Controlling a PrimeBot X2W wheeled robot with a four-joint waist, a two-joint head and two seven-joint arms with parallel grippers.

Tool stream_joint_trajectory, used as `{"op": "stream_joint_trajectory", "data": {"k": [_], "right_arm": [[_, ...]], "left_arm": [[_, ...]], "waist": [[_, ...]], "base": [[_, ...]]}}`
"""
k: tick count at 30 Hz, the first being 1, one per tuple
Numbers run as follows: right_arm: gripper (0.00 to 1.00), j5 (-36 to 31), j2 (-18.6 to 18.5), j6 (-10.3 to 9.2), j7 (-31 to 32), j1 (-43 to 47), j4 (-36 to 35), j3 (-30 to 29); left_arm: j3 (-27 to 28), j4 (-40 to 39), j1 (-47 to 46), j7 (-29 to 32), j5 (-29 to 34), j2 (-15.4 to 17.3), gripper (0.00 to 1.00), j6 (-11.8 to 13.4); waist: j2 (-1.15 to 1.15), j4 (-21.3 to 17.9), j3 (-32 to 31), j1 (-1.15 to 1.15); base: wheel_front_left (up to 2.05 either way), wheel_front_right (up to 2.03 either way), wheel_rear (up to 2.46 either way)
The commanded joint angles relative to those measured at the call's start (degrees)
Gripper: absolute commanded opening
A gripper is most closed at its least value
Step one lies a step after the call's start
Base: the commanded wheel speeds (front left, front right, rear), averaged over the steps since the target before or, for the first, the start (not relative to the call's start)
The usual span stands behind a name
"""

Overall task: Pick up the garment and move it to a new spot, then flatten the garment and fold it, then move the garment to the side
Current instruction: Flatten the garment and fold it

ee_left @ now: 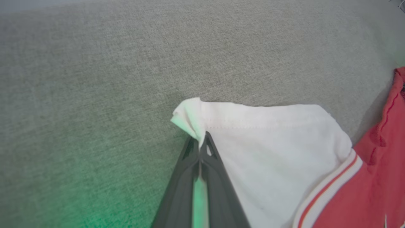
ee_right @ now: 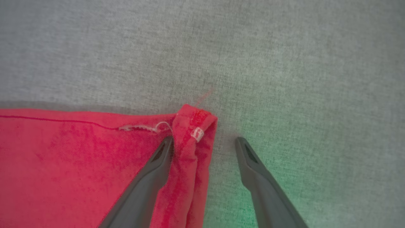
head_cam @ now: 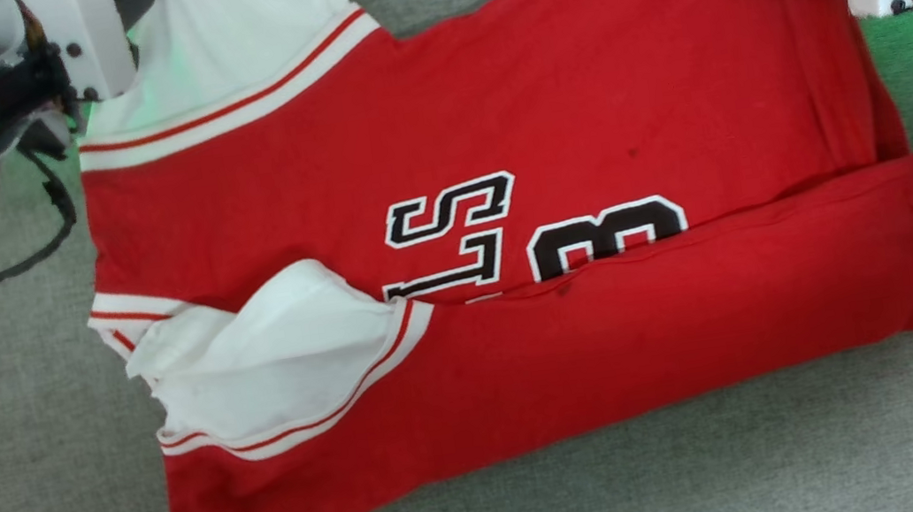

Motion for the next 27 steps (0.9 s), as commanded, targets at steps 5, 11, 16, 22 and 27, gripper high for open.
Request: {"op": "stream_joint_trajectory", "data": {"k": [5,11,16,22,27], "right_arm": [[0.0,0.4,1.5,0.03,0.1,0.3,3.9,4.3],[0.0,2.6,-0.1,0.02,-5.6,0.7,3.7,5.7],[0.0,5.1,-2.5,0.02,-10.7,2.8,1.9,8.1],[0.0,10.0,-7.0,0.02,-13.9,8.7,-3.2,10.5],[0.0,15.0,-12.3,0.02,-13.9,15.9,-9.6,10.4]], "left_arm": [[-1.3,-0.7,0.4,-1.3,-1.3,-0.4,0.0,0.1],[-1.2,-2.5,1.5,-5.2,-3.3,-0.3,0.0,0.1],[-1.2,-7.1,4.3,-8.9,-5.5,0.9,0.0,0.1],[-2.4,-18.5,10.4,-12.5,-7.6,5.5,0.0,0.1],[-3.5,-29.4,16.9,-17.2,-8.5,11.4,0.0,0.1]], "waist": [[0.0,1.2,0.8,0.0],[0.0,2.5,-2.8,0.0],[0.0,4.5,-7.8,0.0],[0.0,6.5,-13.9,0.0],[0.0,7.9,-17.2,0.0]], "base": [[0.0,0.0,0.0],[0.0,0.0,0.0],[0.0,0.0,0.0],[0.0,0.0,0.0],[0.0,0.0,0.0]]}}
